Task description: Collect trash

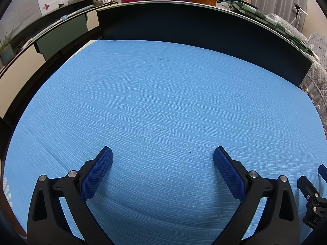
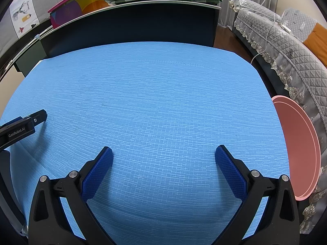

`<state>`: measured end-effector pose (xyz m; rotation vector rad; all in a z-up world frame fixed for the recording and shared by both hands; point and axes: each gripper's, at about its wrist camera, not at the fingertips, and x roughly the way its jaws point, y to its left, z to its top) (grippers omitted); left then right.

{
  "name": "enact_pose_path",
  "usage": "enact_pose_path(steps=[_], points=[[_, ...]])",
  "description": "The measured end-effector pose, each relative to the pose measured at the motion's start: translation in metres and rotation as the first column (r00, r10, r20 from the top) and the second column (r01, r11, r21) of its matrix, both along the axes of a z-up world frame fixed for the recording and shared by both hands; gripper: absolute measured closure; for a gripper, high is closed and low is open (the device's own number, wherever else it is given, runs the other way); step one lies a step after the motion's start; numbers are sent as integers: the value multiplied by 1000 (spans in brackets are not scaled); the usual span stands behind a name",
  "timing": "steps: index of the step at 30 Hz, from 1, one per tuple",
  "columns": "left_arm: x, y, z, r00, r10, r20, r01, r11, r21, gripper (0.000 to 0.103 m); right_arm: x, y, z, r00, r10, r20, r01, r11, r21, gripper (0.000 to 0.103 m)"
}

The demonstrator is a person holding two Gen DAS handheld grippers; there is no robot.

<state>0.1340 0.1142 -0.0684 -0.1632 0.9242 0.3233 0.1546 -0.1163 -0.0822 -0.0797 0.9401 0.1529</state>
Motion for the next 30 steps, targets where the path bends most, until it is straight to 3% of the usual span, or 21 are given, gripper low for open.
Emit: enact_pose_path(steps=[30], points=[[-1, 2, -2, 1000, 1, 2, -1, 1000, -3, 7, 0, 0, 0, 1000, 0, 0, 0, 1000, 0, 4]])
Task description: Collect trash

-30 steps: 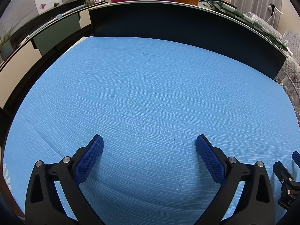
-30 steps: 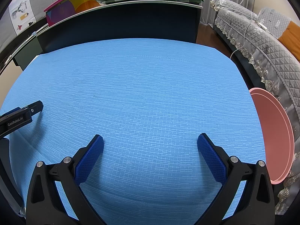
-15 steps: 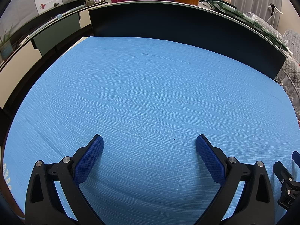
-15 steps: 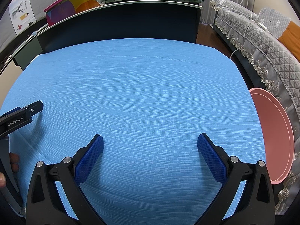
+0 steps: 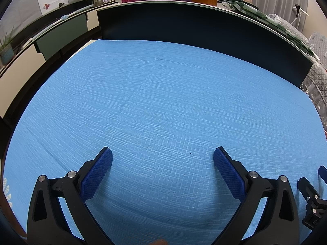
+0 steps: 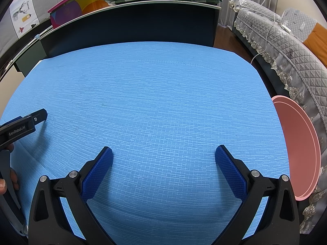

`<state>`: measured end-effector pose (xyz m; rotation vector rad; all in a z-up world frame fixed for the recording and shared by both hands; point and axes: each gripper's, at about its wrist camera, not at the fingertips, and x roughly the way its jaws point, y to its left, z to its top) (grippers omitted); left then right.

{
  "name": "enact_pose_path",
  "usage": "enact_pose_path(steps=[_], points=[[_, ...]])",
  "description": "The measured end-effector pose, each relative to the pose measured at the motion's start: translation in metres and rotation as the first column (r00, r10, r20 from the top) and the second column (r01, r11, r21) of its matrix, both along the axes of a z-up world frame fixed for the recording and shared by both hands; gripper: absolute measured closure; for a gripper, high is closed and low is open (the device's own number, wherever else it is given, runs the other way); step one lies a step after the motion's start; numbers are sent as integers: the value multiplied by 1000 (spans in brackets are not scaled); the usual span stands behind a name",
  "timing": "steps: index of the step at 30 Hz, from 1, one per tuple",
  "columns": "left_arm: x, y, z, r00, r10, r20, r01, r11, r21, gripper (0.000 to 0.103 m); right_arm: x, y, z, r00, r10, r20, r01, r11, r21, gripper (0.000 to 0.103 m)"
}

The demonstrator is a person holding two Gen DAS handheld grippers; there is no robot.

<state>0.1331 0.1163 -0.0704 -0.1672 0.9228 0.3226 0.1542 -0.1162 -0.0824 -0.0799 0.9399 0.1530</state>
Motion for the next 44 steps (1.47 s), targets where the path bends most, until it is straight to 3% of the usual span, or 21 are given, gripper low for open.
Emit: enact_pose_path(steps=[44], points=[[2, 3, -1, 1000, 12, 2, -12, 1000, -1, 7, 1, 1, 0, 1000, 0, 0, 0, 1000, -1, 4]])
